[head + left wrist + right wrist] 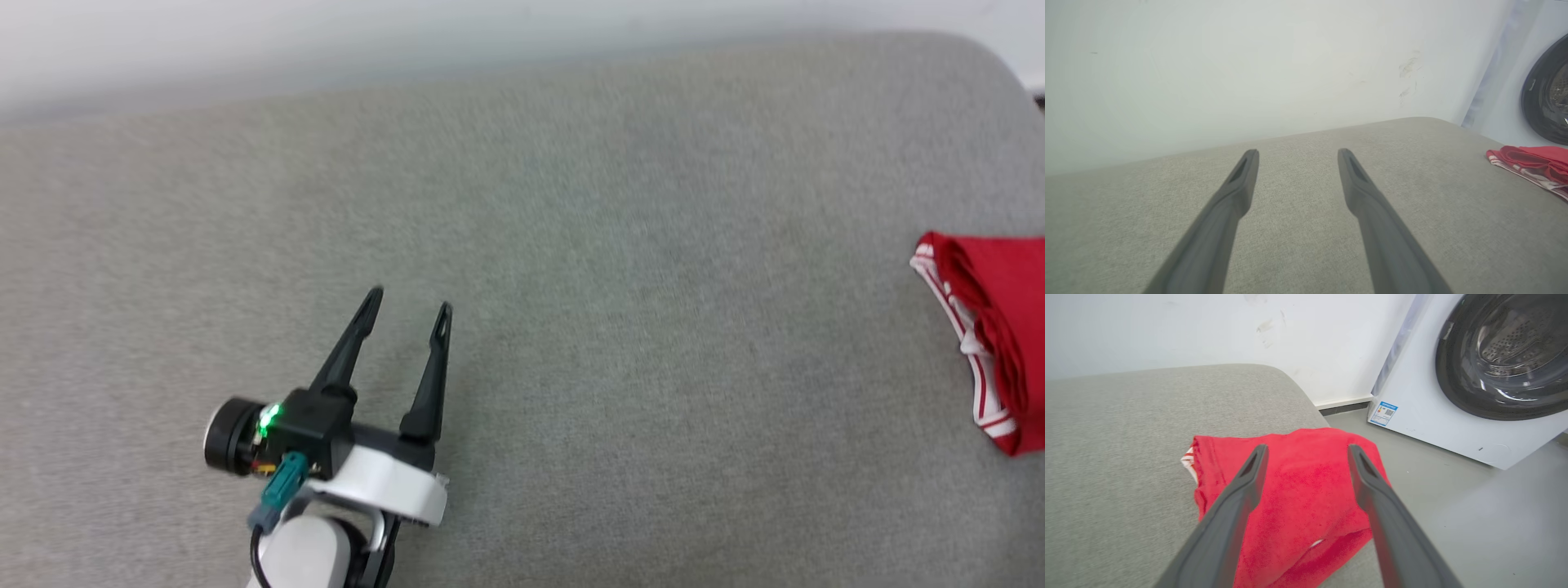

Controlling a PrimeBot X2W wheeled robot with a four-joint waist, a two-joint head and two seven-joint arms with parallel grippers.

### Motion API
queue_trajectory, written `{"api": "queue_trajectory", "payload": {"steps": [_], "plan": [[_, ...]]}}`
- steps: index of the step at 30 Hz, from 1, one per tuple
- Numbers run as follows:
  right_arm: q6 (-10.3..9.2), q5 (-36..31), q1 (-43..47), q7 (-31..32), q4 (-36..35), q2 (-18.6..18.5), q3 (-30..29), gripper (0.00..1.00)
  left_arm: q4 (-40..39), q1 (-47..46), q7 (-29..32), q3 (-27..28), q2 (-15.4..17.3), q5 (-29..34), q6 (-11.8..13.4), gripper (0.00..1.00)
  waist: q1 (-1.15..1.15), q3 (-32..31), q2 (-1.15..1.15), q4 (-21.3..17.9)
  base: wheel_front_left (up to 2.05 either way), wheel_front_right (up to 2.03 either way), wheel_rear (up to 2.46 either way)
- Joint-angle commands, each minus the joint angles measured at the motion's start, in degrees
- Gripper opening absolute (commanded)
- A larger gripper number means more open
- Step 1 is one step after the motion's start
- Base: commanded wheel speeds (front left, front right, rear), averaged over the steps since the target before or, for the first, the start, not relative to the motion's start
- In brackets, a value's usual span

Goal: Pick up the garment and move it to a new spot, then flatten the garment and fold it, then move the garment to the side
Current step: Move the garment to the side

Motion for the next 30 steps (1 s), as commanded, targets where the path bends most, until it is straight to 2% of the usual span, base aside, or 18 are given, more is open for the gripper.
{"api": "queue_trajectory", "payload": {"steps": [1, 12, 19, 30], "plan": [[-0.07, 0.7, 2.0, -0.4, -1.2, 1.0, 0.9, 1.00, 0.3, 1.3, -0.1, 0.3, -0.1, -0.2, 0.3, 1.00, 0.02, -3.5, 0.00, 1.7, 0.00, 0.00, 0.00], [-0.06, 4.2, 14.9, -1.6, -13.6, 8.3, 9.3, 1.00, 3.3, 8.0, -0.1, 2.7, -0.4, -2.1, 1.5, 1.00, 0.02, -11.6, 0.00, 5.9, 0.00, 0.00, 0.00], [-0.06, 5.6, 21.1, -0.5, -20.5, 10.9, 16.0, 1.00, 5.1, 11.0, -0.1, 4.3, -0.3, -3.6, 2.0, 1.00, 0.02, -14.9, 0.00, 8.3, 0.00, 0.00, 0.00], [-0.06, 5.2, 28.1, 1.4, -28.3, 13.0, 21.1, 1.00, 5.7, 14.8, -0.1, 6.7, 0.8, -3.8, 3.3, 1.00, 0.02, -18.0, 0.00, 9.5, 0.00, 0.00, 0.00]]}}
